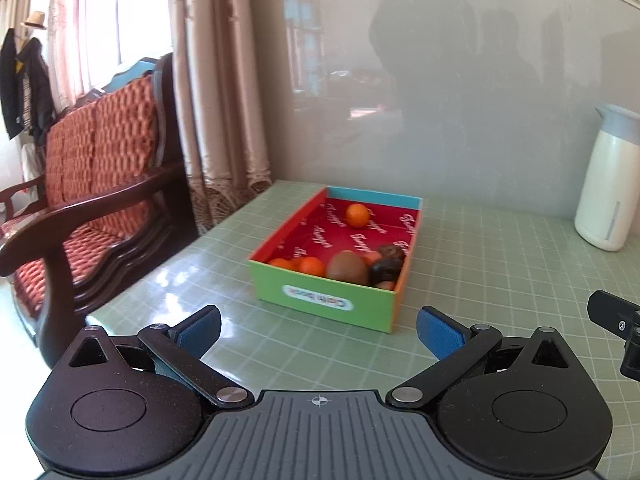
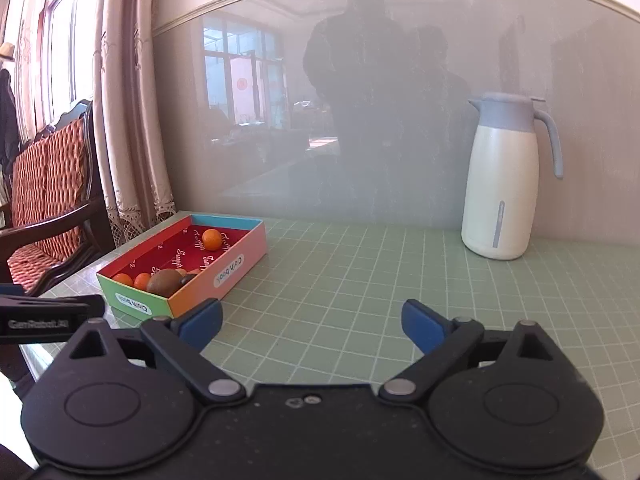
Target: Organize fruits
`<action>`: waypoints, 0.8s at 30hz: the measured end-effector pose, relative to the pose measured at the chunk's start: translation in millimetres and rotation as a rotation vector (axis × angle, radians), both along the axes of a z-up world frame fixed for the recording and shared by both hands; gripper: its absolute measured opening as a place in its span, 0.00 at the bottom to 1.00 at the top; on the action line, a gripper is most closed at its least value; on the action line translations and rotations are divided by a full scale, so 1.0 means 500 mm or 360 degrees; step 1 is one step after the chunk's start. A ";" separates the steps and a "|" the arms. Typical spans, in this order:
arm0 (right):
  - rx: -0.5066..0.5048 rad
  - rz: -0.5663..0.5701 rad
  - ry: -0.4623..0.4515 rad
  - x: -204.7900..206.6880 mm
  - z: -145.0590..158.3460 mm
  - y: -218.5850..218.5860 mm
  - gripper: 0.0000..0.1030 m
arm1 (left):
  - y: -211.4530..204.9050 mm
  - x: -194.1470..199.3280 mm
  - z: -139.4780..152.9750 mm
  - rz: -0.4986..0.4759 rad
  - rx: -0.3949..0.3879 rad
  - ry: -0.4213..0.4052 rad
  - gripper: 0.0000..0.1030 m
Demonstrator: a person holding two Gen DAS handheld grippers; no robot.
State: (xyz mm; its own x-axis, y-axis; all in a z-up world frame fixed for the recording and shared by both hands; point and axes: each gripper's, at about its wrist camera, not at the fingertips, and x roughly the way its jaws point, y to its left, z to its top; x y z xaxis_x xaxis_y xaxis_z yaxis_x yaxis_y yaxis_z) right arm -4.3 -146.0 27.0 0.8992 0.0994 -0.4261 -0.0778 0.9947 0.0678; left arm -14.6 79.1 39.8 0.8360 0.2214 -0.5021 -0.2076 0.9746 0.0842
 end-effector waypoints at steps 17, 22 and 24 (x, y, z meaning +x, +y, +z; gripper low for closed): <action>-0.0040 0.0088 -0.0035 -0.006 0.028 0.072 0.97 | 0.039 -0.038 0.032 0.0035 0.0010 -0.0085 1.00; -0.0040 0.0075 -0.0014 -0.003 0.023 0.066 0.97 | 0.029 -0.033 0.029 0.0029 0.0014 -0.0078 1.00; -0.0037 0.0070 -0.0010 -0.002 0.021 0.064 0.97 | 0.027 -0.032 0.029 0.0025 0.0015 -0.0075 1.00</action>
State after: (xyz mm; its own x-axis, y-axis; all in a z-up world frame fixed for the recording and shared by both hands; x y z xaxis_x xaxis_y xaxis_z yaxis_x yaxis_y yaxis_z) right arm -5.1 -114.2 37.7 0.8967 0.1291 -0.4233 -0.1218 0.9916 0.0443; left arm -30.4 92.4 54.1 0.8551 0.2393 -0.4600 -0.2267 0.9704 0.0834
